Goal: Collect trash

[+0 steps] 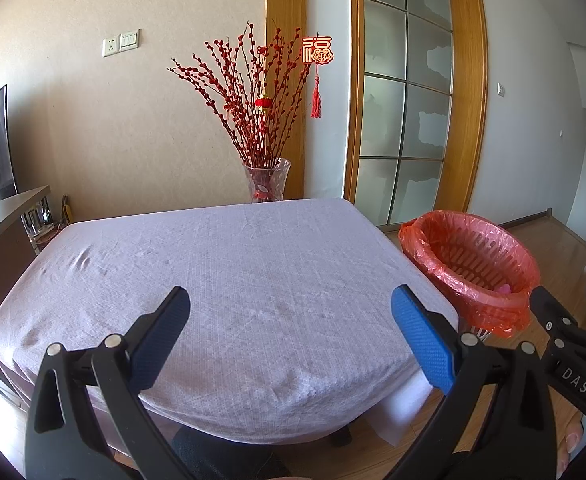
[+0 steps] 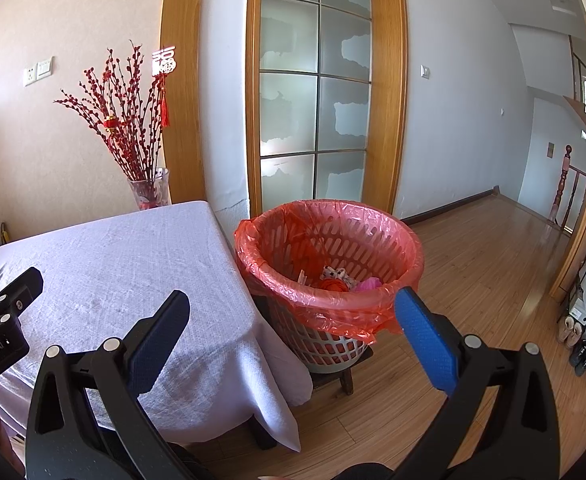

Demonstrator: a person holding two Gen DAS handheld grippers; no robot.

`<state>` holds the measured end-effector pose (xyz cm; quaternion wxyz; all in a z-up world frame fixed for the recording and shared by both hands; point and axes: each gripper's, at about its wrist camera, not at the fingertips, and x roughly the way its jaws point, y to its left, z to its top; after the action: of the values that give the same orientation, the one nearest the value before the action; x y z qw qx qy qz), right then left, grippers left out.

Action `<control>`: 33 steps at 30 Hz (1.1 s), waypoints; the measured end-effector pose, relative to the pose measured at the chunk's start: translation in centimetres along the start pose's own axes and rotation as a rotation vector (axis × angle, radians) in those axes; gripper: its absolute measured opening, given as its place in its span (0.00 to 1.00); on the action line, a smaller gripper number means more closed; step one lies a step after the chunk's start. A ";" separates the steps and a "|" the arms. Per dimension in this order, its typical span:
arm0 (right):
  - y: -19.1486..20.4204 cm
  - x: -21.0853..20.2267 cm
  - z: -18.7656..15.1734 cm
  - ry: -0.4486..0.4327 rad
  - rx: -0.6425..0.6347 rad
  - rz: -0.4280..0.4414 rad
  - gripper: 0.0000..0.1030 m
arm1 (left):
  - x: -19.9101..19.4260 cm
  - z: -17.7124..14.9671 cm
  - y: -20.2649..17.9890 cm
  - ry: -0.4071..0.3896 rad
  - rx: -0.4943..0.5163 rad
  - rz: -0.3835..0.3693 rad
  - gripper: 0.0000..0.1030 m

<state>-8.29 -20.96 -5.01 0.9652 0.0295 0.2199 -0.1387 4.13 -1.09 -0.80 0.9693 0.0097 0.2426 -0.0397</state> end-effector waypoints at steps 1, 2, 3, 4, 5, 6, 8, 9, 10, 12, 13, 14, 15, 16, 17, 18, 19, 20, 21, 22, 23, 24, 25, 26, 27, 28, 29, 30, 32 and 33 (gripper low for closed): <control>0.0 0.0 0.0 0.000 0.000 0.000 0.98 | 0.0 0.0 0.0 0.000 0.000 0.001 0.96; -0.1 0.0 0.1 0.000 0.002 0.000 0.98 | 0.1 0.0 0.0 0.000 0.000 -0.001 0.96; -0.1 0.0 0.1 0.001 0.002 0.001 0.98 | 0.1 0.0 0.0 0.001 0.001 -0.002 0.96; 0.0 0.0 0.0 0.001 0.002 0.000 0.98 | 0.1 0.0 0.0 0.001 0.002 -0.001 0.96; -0.1 0.0 0.1 0.000 0.001 0.000 0.98 | 0.1 -0.1 0.0 0.001 0.002 0.000 0.96; 0.0 0.0 0.1 0.001 0.001 0.000 0.98 | 0.1 -0.1 0.0 0.002 0.001 -0.001 0.96; 0.0 0.0 0.1 0.001 0.001 0.000 0.98 | 0.1 -0.1 0.0 0.002 0.001 -0.001 0.96; 0.0 0.0 0.0 0.002 0.001 0.000 0.98 | 0.1 -0.2 -0.1 0.003 0.001 -0.001 0.96; 0.0 0.0 0.0 0.001 0.001 0.000 0.98 | 0.2 -0.1 0.0 0.002 0.001 -0.002 0.96; 0.1 0.0 0.0 0.001 0.002 0.001 0.98 | 0.1 -0.2 0.0 0.003 0.001 -0.001 0.96; 0.1 0.0 0.0 0.001 0.002 0.000 0.98 | 0.2 -0.2 -0.1 0.003 0.001 -0.001 0.96; 0.0 0.0 0.0 0.002 0.002 0.000 0.98 | 0.2 -0.2 -0.1 0.003 0.002 -0.001 0.96; 0.1 0.0 0.0 0.002 0.002 0.000 0.98 | 0.2 -0.2 -0.1 0.003 0.001 -0.001 0.96; 0.0 0.0 0.0 0.002 0.001 -0.001 0.98 | 0.2 -0.1 0.0 0.003 0.001 -0.001 0.96; 0.0 0.0 0.1 0.002 0.001 0.000 0.98 | 0.2 -0.2 -0.1 0.004 0.001 0.000 0.96; 0.1 0.0 0.0 0.002 0.001 0.000 0.98 | 0.2 -0.2 -0.1 0.004 0.001 0.001 0.96; 0.0 0.0 0.1 0.002 0.002 0.000 0.98 | 0.2 -0.3 -0.1 0.005 0.000 0.001 0.96; 0.1 0.1 0.1 0.002 0.001 0.000 0.98 | 0.2 -0.3 -0.1 0.006 0.000 0.002 0.96; 0.1 0.0 0.0 0.003 0.001 0.000 0.98 | 0.3 -0.4 -0.1 0.006 -0.001 0.004 0.96; 0.0 0.1 -0.1 0.004 0.000 0.002 0.98 | 0.3 -0.4 -0.1 0.006 -0.001 0.005 0.96; 0.0 0.1 -0.2 0.005 0.000 0.003 0.98 | 0.3 -0.5 -0.1 0.006 0.000 0.008 0.96; 0.0 0.1 -0.2 0.005 0.000 0.002 0.98 | 0.3 -0.5 -0.2 0.005 0.001 0.012 0.96; 0.1 0.1 -0.3 0.006 -0.001 0.003 0.98 | 0.3 -0.5 -0.2 0.005 0.001 0.012 0.96; 0.0 0.1 -0.4 0.007 -0.001 0.005 0.98 | 0.3 -0.6 -0.2 0.007 0.001 0.011 0.96; 0.0 0.2 -0.4 0.008 -0.001 0.005 0.98 | 0.4 -0.6 -0.1 0.010 0.000 0.010 0.96; 0.0 0.2 -0.4 0.008 -0.001 0.005 0.98 | 0.4 -0.5 -0.1 0.012 -0.002 0.008 0.96; -0.1 0.1 -0.4 0.008 -0.002 0.006 0.98 | 0.4 -0.6 -0.1 0.015 -0.003 0.007 0.96; -0.1 0.2 -0.4 0.008 -0.002 0.006 0.98 | 0.5 -0.4 0.0 0.018 -0.003 0.006 0.96; -0.1 0.1 -0.4 0.008 -0.002 0.007 0.98 | 0.5 -0.4 0.0 0.021 -0.004 0.005 0.96; -0.1 0.2 -0.4 0.008 -0.002 0.006 0.98 | 0.5 -0.4 0.1 0.022 -0.004 0.004 0.96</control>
<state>-8.32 -21.01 -5.40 0.9647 0.0300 0.2239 -0.1352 4.41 -1.05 -1.42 0.9666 0.0087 0.2533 -0.0373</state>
